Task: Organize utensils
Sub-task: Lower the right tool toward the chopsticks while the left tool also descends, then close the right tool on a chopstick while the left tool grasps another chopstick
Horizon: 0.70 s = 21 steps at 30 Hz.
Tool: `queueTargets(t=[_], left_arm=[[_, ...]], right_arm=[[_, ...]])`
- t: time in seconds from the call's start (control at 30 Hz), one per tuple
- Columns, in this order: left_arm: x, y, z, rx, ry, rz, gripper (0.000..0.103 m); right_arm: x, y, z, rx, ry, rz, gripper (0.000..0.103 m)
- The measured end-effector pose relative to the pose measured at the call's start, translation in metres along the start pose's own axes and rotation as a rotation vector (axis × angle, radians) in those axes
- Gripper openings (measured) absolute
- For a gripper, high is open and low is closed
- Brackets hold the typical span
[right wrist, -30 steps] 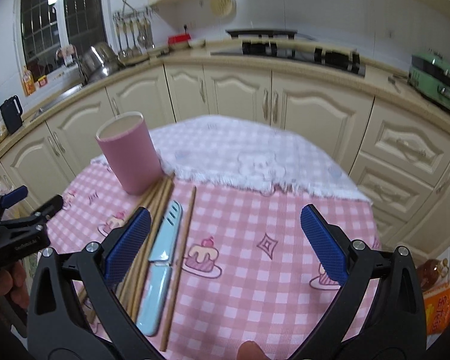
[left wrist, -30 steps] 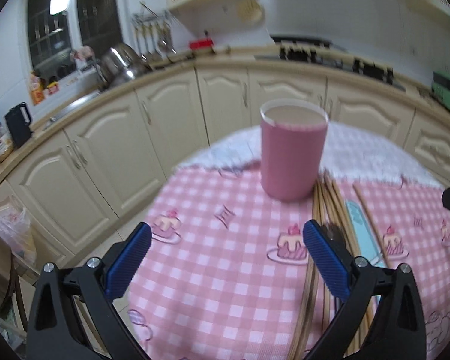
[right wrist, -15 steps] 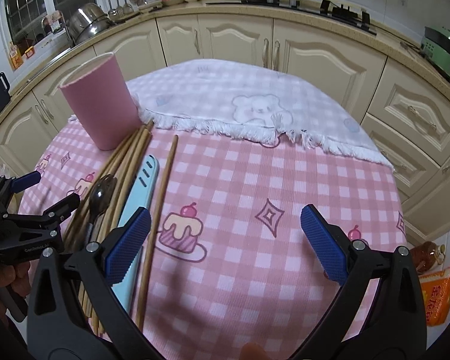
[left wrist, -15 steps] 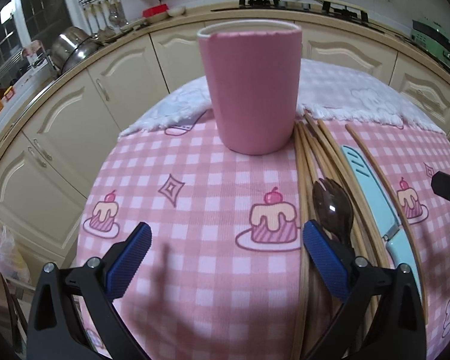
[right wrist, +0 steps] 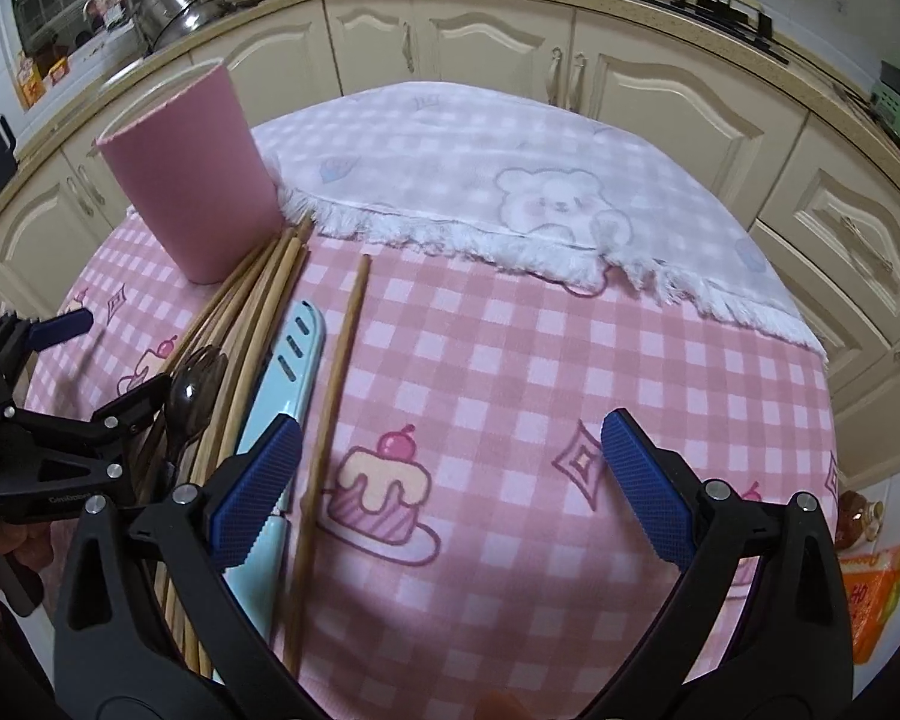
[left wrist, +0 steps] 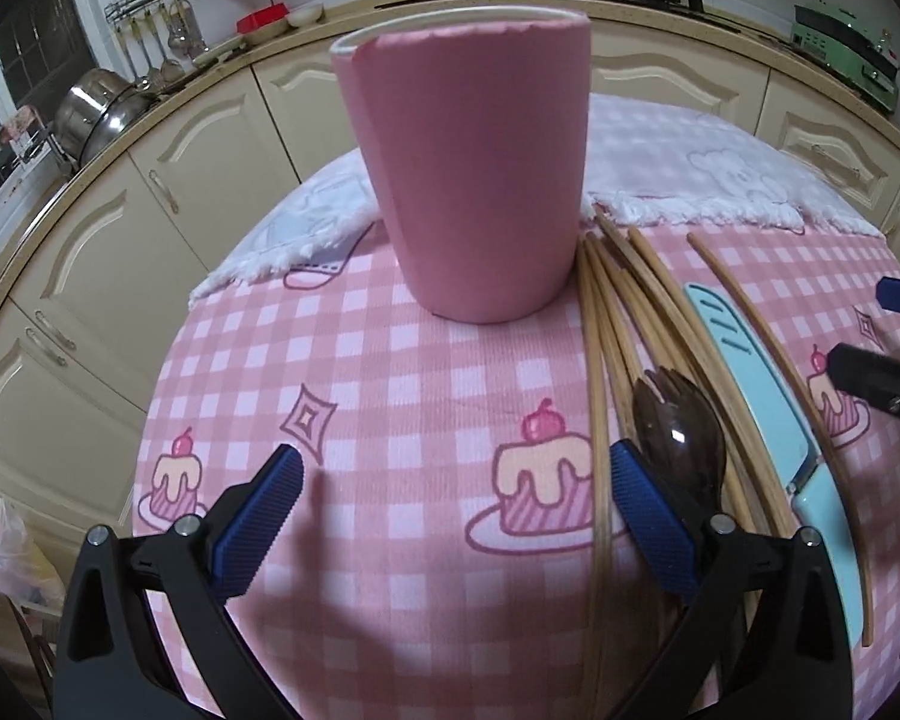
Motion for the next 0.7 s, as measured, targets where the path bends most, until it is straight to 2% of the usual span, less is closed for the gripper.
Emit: queueTargets(t=[0.1, 0.17, 0.23, 0.27, 0.3, 0.33, 0.37, 0.4, 0.5, 0.53, 0.57, 0.6, 0.67, 0.7], left_arm=[[0.002, -0.006, 0.001, 0.007, -0.014, 0.042, 0.098], [0.005, -0.008, 0.002, 0.003, 0.001, 0.056, 0.096], [0.006, -0.01, 0.004, 0.001, 0.01, 0.062, 0.095], [0.009, -0.014, 0.004, -0.003, 0.016, 0.063, 0.093], [0.011, -0.016, 0.005, -0.007, 0.033, 0.064, 0.09], [0.011, -0.017, 0.006, -0.011, 0.049, 0.063, 0.084], [0.014, -0.02, 0.006, -0.018, 0.07, 0.067, 0.079], [0.015, -0.022, 0.007, -0.021, 0.083, 0.075, 0.075], [0.023, -0.027, 0.008, -0.03, 0.122, 0.105, 0.059], [0.026, -0.029, 0.007, -0.034, 0.149, 0.112, 0.048], [0.03, -0.028, 0.007, -0.035, 0.174, 0.118, 0.035], [0.033, -0.028, 0.005, -0.035, 0.185, 0.128, 0.029], [0.044, -0.026, 0.003, -0.032, 0.188, 0.154, 0.006], [0.047, -0.024, 0.001, -0.029, 0.18, 0.157, 0.006]], right_arm=[[-0.005, -0.003, 0.009, -0.026, -0.001, -0.009, 0.097], [-0.009, -0.005, 0.015, -0.047, 0.004, -0.029, 0.088], [-0.013, -0.005, 0.022, -0.071, 0.006, -0.043, 0.074], [-0.015, -0.006, 0.023, -0.07, 0.015, -0.058, 0.073], [-0.017, -0.008, 0.023, -0.07, 0.013, -0.069, 0.067], [-0.02, -0.008, 0.023, -0.071, 0.004, -0.073, 0.056], [-0.022, -0.009, 0.022, -0.072, -0.001, -0.077, 0.049], [-0.025, -0.01, 0.021, -0.075, -0.006, -0.088, 0.037], [-0.032, -0.012, 0.023, -0.083, -0.011, -0.103, 0.023], [-0.037, -0.013, 0.024, -0.083, -0.021, -0.107, 0.014], [-0.041, -0.013, 0.024, -0.08, -0.036, -0.113, 0.009], [-0.045, -0.013, 0.024, -0.074, -0.054, -0.117, 0.007], [-0.048, -0.014, 0.024, -0.062, -0.098, -0.1, 0.006], [-0.045, -0.014, 0.023, -0.057, -0.141, -0.075, 0.006]])
Point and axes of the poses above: each gripper's, at about its wrist camera, not at the fingertips, and z roughly the way its jaws point, x to its right, y to its underside, the point moved 9 cm from there along z, roughly the way its jaws point, and after that the axes turned 2 degrees about -x, right-handed, at the moved point
